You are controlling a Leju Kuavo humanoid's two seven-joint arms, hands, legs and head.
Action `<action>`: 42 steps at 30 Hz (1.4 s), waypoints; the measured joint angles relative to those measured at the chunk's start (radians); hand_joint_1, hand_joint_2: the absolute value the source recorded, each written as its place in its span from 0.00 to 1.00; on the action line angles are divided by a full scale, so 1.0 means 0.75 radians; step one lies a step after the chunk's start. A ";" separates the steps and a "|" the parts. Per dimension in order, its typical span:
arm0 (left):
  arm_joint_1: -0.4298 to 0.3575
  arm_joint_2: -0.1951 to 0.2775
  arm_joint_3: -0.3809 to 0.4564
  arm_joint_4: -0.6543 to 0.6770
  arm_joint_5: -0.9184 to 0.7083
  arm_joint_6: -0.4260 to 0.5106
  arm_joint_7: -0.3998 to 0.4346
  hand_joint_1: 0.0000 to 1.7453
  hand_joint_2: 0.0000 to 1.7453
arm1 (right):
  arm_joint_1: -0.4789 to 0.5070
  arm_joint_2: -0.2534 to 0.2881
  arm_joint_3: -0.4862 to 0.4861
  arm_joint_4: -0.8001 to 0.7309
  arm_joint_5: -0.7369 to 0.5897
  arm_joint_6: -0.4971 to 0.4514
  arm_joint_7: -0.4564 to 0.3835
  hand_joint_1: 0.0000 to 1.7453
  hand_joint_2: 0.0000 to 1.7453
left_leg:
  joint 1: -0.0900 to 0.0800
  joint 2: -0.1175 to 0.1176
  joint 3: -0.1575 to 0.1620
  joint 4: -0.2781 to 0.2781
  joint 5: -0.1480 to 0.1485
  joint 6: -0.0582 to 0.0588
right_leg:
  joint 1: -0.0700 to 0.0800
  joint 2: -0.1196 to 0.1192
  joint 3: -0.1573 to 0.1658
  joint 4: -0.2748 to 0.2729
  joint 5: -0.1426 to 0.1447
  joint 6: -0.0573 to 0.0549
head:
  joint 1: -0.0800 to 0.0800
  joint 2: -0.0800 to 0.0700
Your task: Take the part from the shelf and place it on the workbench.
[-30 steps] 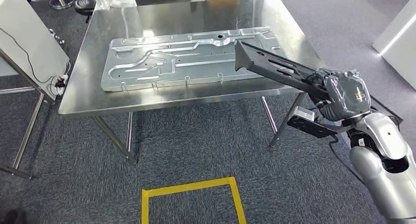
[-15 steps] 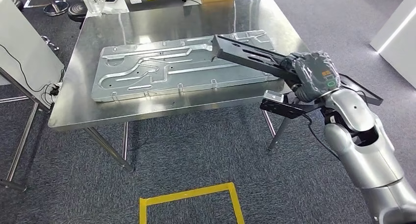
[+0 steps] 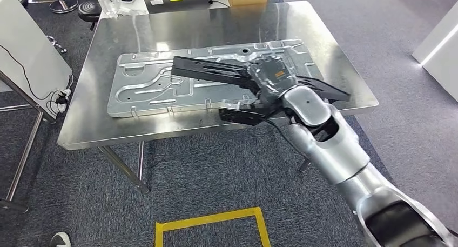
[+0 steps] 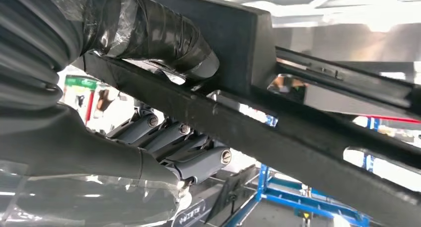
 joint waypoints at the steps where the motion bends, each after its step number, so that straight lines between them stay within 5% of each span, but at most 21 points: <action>1: -0.003 -0.001 0.001 0.000 -0.004 0.000 0.000 0.00 1.00 | -0.010 0.032 0.025 0.027 0.010 -0.002 0.008 1.00 1.00 | 0.000 0.000 -0.002 0.005 -0.006 -0.006 | 0.005 0.000 0.012 -0.033 0.002 -0.008 | -0.001 0.000; 6: -0.005 -0.003 0.002 -0.001 -0.019 0.002 0.000 0.00 1.00 | -0.031 0.133 0.107 0.123 0.029 -0.002 0.014 1.00 1.00 | 0.008 0.001 -0.032 0.070 -0.050 -0.046 | 0.000 0.000 0.045 -0.072 -0.017 -0.039 | -0.002 0.000; 9: -0.002 -0.004 0.002 -0.002 -0.021 0.005 0.000 0.00 1.00 | -0.042 0.157 0.128 0.154 0.032 0.000 0.014 1.00 1.00 | 0.023 0.001 -0.175 0.320 -0.140 -0.072 | -0.003 -0.002 0.063 -0.076 -0.028 -0.048 | -0.003 0.000; 10: -0.001 -0.003 0.002 -0.002 -0.022 0.005 0.000 0.00 1.00 | -0.043 0.161 0.134 0.162 0.033 0.001 0.014 1.00 1.00 | 0.028 0.002 -0.216 0.375 -0.143 -0.078 | -0.004 -0.002 0.069 -0.075 -0.034 -0.047 | -0.003 0.000; 12: 0.001 -0.003 0.002 -0.002 -0.023 0.005 0.000 0.00 1.00 | -0.043 0.167 0.143 0.177 0.034 0.005 0.012 1.00 1.00 | 0.039 0.002 -0.223 0.335 -0.069 -0.086 | -0.009 0.000 0.085 -0.072 -0.048 -0.039 | -0.003 0.000; 14: 0.003 -0.004 0.002 -0.001 -0.025 0.005 0.000 0.00 1.00 | -0.047 0.173 0.147 0.186 0.035 0.010 0.011 1.00 1.00 | 0.044 0.002 -0.149 0.155 0.039 -0.092 | -0.015 0.003 0.105 -0.069 -0.065 -0.025 | -0.003 0.000; 16: 0.002 -0.005 0.003 -0.001 -0.026 0.005 0.000 0.00 1.00 | -0.056 0.177 0.149 0.193 0.036 0.013 0.011 1.00 1.00 | 0.040 0.000 -0.095 0.034 0.072 -0.083 | -0.014 0.008 0.113 -0.067 -0.075 -0.008 | -0.002 0.000; 20: 0.001 -0.005 0.008 -0.002 -0.026 0.005 -0.001 0.00 1.00 | -0.064 0.180 0.154 0.203 0.039 0.017 0.009 1.00 1.00 | 0.034 0.000 -0.082 0.009 0.060 -0.039 | -0.014 0.008 0.112 -0.064 -0.091 0.021 | -0.002 0.000; 22: 0.002 -0.005 0.010 -0.002 -0.026 0.005 -0.001 0.00 1.00 | -0.071 0.180 0.154 0.205 0.041 0.021 0.008 1.00 1.00 | 0.034 0.001 -0.075 0.002 0.059 -0.020 | -0.014 0.004 0.065 0.037 -0.149 0.026 | -0.001 0.000; 25: 0.002 -0.005 0.013 -0.002 -0.026 0.004 -0.004 0.00 1.00 | -0.077 0.179 0.154 0.207 0.046 0.032 0.009 1.00 1.00 | 0.022 0.001 -0.069 0.004 0.049 -0.002 | -0.006 0.003 -0.084 0.297 -0.239 0.022 | -0.001 0.000; 27: 0.002 -0.005 0.016 -0.002 -0.027 0.003 -0.006 0.00 1.00 | -0.079 0.178 0.154 0.209 0.049 0.039 0.010 1.00 1.00 | 0.013 0.000 -0.056 0.006 0.038 0.004 | 0.000 0.003 -0.105 0.292 -0.185 0.011 | -0.002 0.000; 29: 0.003 -0.007 0.017 -0.001 -0.028 0.001 -0.008 0.00 1.00 | -0.085 0.178 0.154 0.210 0.051 0.044 0.011 1.00 1.00 | 0.004 -0.001 -0.038 0.008 0.025 0.004 | 0.013 0.001 -0.040 0.122 -0.071 -0.014 | -0.002 0.000; 31: 0.002 -0.012 0.019 -0.001 -0.032 0.000 -0.010 0.00 1.00 | -0.094 0.178 0.154 0.210 0.052 0.046 0.011 1.00 1.00 | -0.002 0.000 -0.029 0.010 0.014 -0.001 | 0.024 -0.003 0.021 -0.019 -0.016 -0.034 | -0.002 0.000; 36: 0.000 -0.012 0.020 -0.001 -0.037 -0.001 -0.015 0.00 1.00 | -0.101 0.177 0.154 0.209 0.053 0.048 0.012 1.00 1.00 | 0.002 0.004 -0.038 0.039 -0.016 -0.036 | 0.015 0.001 0.057 -0.083 -0.014 -0.053 | -0.001 0.000; 40: 0.002 -0.012 0.020 -0.001 -0.039 -0.002 -0.016 0.00 1.00 | -0.102 0.177 0.155 0.210 0.054 0.051 0.013 1.00 1.00 | 0.023 0.004 -0.201 0.342 -0.130 -0.068 | 0.008 0.000 0.087 -0.095 -0.028 -0.061 | -0.002 0.000; 42: 0.004 -0.012 0.020 -0.002 -0.039 -0.002 -0.016 0.00 1.00 | -0.101 0.177 0.156 0.212 0.055 0.053 0.013 1.00 1.00 | 0.034 0.004 -0.234 0.358 -0.085 -0.080 | 0.004 0.002 0.102 -0.092 -0.042 -0.055 | -0.002 0.000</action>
